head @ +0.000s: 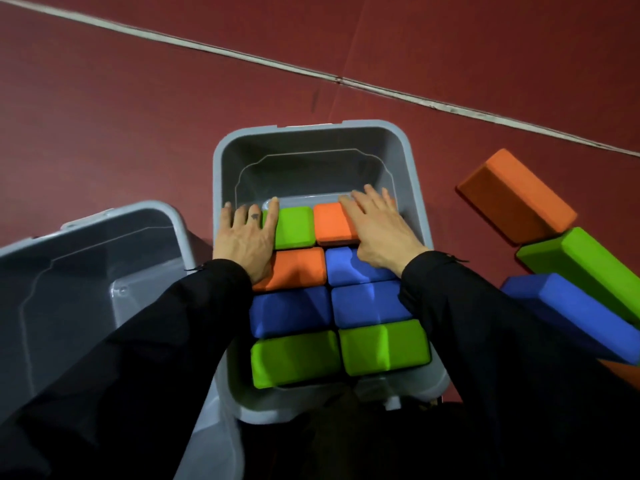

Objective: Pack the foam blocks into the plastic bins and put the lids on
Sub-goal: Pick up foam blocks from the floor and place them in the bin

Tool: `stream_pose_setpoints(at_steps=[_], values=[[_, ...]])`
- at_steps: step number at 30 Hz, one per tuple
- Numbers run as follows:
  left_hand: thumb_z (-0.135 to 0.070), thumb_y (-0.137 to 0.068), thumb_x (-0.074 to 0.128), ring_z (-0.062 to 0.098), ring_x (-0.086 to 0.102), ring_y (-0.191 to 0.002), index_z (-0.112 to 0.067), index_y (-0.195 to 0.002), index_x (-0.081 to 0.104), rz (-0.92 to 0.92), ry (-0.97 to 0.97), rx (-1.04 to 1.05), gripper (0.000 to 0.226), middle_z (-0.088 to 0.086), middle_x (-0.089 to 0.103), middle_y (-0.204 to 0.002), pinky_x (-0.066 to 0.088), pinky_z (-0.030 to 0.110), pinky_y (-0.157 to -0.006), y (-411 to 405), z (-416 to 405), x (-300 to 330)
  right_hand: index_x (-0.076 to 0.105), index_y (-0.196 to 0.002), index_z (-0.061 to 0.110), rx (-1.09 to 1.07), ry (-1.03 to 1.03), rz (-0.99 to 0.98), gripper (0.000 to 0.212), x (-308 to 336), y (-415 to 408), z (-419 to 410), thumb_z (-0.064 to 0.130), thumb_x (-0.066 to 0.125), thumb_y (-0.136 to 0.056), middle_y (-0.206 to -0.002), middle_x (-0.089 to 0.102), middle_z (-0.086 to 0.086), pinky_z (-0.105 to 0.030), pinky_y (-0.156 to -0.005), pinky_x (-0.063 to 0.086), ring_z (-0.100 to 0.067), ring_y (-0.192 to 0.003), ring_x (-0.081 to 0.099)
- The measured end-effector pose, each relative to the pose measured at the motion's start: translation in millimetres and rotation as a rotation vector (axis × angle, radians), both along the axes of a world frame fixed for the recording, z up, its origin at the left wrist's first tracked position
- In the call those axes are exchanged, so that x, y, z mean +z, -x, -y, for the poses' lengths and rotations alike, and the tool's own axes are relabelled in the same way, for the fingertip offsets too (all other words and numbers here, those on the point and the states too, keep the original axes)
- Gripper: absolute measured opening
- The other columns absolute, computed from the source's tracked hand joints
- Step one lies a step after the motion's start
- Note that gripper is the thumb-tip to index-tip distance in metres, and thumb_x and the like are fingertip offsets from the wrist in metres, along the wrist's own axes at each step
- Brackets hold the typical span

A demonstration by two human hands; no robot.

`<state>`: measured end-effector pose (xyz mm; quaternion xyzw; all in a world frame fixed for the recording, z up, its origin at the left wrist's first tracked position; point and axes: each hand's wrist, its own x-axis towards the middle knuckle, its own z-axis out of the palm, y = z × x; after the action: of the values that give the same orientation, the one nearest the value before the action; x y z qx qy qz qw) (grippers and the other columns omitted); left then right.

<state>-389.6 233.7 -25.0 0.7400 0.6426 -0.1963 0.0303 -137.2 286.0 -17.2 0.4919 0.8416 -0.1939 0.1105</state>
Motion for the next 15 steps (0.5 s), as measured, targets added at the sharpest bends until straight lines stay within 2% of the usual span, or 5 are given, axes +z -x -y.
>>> stream_pose_setpoints(at_steps=[2, 5, 8, 11, 15], values=[[-0.041, -0.073, 0.058, 0.044, 0.017, -0.149, -0.019, -0.16, -0.002, 0.138, 0.077, 0.061, 0.108, 0.019, 0.019, -0.163, 0.011, 0.06, -0.121, -6.2, -2.2, -8.1, 0.004, -0.164, 0.014, -0.058, 0.051, 0.019, 0.1, -8.9, 1.7, 4.8, 0.033, 0.061, -0.083, -0.171, -0.001, -0.017, -0.051, -0.126, -0.007, -0.037, -0.157, -0.01], [-0.052, -0.08, 0.049, 0.05, -0.008, -0.149, -0.04, -0.156, -0.013, 0.254, 0.114, 0.059, 0.099, 0.009, -0.012, -0.168, -0.002, 0.067, -0.117, -10.8, -1.1, -14.5, -0.005, -0.163, 0.017, -0.062, -0.008, 0.038, 0.102, -23.8, 2.7, 12.9, 0.068, 0.045, -0.09, -0.17, -0.013, -0.015, -0.054, -0.125, -0.008, -0.036, -0.156, -0.016], [-0.062, -0.082, 0.033, 0.041, -0.016, -0.151, -0.031, -0.159, -0.007, 0.288, 0.056, 0.037, 0.093, 0.007, -0.017, -0.167, -0.004, 0.07, -0.116, -18.0, 6.4, -22.6, -0.001, -0.164, 0.018, -0.075, -0.061, 0.046, 0.106, -40.1, 4.2, 18.2, 0.085, 0.029, -0.088, -0.171, -0.008, -0.016, -0.055, -0.125, -0.006, -0.035, -0.157, -0.012], [-0.07, -0.086, 0.028, 0.04, -0.013, -0.152, -0.017, -0.161, -0.001, 0.304, -0.038, 0.033, 0.096, 0.011, -0.013, -0.167, -0.007, 0.07, -0.116, -30.6, 7.7, -38.3, 0.0, -0.164, 0.017, -0.097, -0.103, 0.083, 0.108, -54.8, 8.3, 15.4, 0.09, 0.018, -0.086, -0.171, -0.006, -0.016, -0.056, -0.125, -0.004, -0.035, -0.157, -0.01], [-0.077, -0.086, 0.023, 0.039, -0.012, -0.153, -0.017, -0.16, -0.005, 0.263, 0.006, 0.089, 0.1, 0.011, -0.013, -0.167, -0.005, 0.07, -0.116, -33.3, 8.0, -51.7, -0.003, -0.164, 0.017, -0.095, -0.027, 0.082, 0.109, -58.5, 14.3, 13.4, 0.09, 0.02, -0.086, -0.17, -0.011, -0.015, -0.055, -0.125, -0.006, -0.034, -0.157, -0.013]])
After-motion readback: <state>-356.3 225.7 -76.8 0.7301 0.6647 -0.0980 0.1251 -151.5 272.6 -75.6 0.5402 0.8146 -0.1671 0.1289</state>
